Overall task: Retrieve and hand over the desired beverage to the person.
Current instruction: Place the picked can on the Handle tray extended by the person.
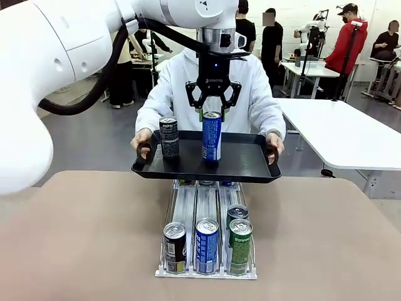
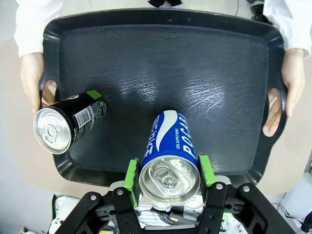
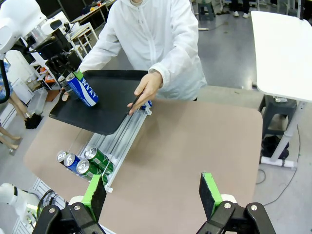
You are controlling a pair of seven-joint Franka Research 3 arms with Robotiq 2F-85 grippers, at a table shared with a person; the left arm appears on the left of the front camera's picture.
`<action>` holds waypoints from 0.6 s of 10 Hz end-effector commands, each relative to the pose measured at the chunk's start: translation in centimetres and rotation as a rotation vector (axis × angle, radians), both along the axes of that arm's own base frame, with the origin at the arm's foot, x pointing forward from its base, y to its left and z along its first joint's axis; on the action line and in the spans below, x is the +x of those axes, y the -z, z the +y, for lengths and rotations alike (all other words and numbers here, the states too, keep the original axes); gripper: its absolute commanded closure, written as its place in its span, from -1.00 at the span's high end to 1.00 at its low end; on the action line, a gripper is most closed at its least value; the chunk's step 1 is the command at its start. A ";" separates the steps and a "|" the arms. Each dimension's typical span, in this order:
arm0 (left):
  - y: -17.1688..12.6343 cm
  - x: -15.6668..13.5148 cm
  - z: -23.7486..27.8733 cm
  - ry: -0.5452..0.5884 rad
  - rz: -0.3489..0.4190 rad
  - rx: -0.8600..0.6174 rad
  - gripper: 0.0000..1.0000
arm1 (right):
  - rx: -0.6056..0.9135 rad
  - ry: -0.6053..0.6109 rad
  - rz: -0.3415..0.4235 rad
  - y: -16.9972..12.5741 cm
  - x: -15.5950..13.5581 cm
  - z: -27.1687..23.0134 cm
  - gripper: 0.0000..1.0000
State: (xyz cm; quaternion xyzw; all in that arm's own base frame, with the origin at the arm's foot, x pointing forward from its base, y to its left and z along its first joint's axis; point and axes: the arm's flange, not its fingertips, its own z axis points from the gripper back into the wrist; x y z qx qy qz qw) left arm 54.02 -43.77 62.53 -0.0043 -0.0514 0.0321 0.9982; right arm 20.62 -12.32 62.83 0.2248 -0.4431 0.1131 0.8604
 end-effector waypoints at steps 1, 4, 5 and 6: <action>-2.9 3.2 -2.5 -0.004 0.022 0.006 0.16 | 0.002 -0.002 0.001 0.2 0.1 0.1 1.00; -2.3 3.4 -2.4 0.007 0.044 0.004 0.16 | 0.002 -0.002 0.001 0.2 0.1 0.1 1.00; -2.4 3.5 -2.4 0.012 0.048 0.006 0.50 | 0.002 -0.002 0.001 0.2 0.1 0.1 1.00; -2.3 3.4 -2.4 0.013 0.049 0.002 1.00 | 0.002 -0.002 0.001 0.2 0.1 0.1 1.00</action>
